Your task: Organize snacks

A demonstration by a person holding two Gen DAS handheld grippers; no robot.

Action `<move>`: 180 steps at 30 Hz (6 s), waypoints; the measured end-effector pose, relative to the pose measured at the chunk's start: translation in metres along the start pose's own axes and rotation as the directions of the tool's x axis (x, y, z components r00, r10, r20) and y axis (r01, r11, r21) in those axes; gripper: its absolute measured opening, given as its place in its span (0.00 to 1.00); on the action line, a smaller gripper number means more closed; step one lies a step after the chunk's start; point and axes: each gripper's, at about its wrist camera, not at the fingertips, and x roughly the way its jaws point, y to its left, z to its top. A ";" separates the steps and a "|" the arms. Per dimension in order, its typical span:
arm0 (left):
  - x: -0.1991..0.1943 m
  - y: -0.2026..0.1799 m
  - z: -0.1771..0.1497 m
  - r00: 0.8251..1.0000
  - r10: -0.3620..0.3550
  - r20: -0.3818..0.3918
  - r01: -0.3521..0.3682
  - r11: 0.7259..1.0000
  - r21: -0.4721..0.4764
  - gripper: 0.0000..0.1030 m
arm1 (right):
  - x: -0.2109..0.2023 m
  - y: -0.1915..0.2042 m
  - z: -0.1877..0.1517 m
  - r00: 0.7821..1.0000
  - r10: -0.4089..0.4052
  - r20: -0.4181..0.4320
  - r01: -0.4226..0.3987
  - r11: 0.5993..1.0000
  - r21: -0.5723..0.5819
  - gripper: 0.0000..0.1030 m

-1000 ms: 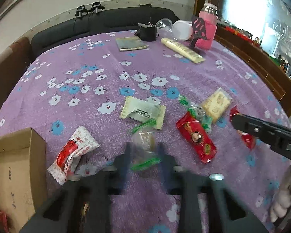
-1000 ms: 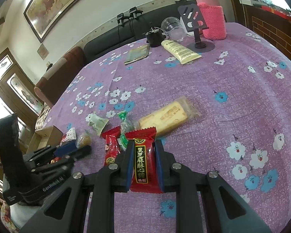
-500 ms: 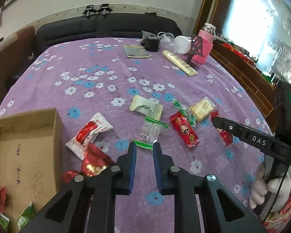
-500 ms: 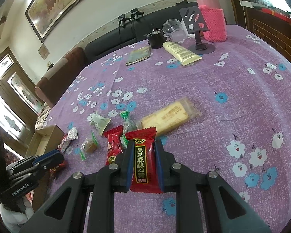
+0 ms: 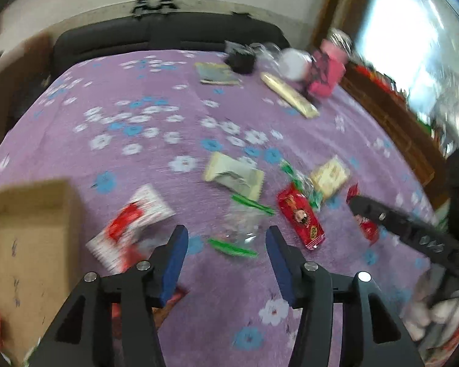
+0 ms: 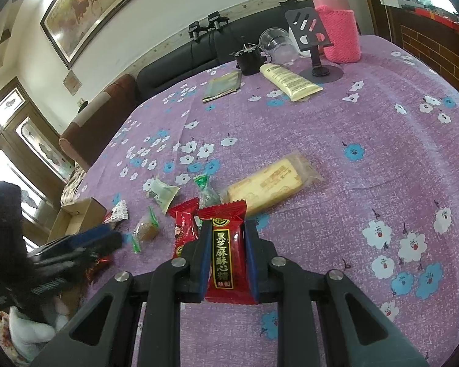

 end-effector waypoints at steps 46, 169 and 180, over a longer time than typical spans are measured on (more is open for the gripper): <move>-0.125 0.211 -0.071 0.968 0.246 0.055 -0.209 0.906 -0.368 0.31 | 0.044 0.292 -0.046 0.960 0.156 -0.233 -0.247 0.864 -0.438 0.19; -0.168 0.128 -0.114 0.944 0.285 0.165 -0.187 0.877 -0.444 0.45 | 0.002 0.085 -0.014 0.995 0.089 -0.049 -0.096 0.977 -0.189 0.17; -0.167 0.161 -0.156 0.943 0.315 0.110 -0.211 0.818 -0.535 0.46 | 0.010 0.234 -0.065 0.959 0.186 -0.215 -0.260 0.880 -0.398 0.17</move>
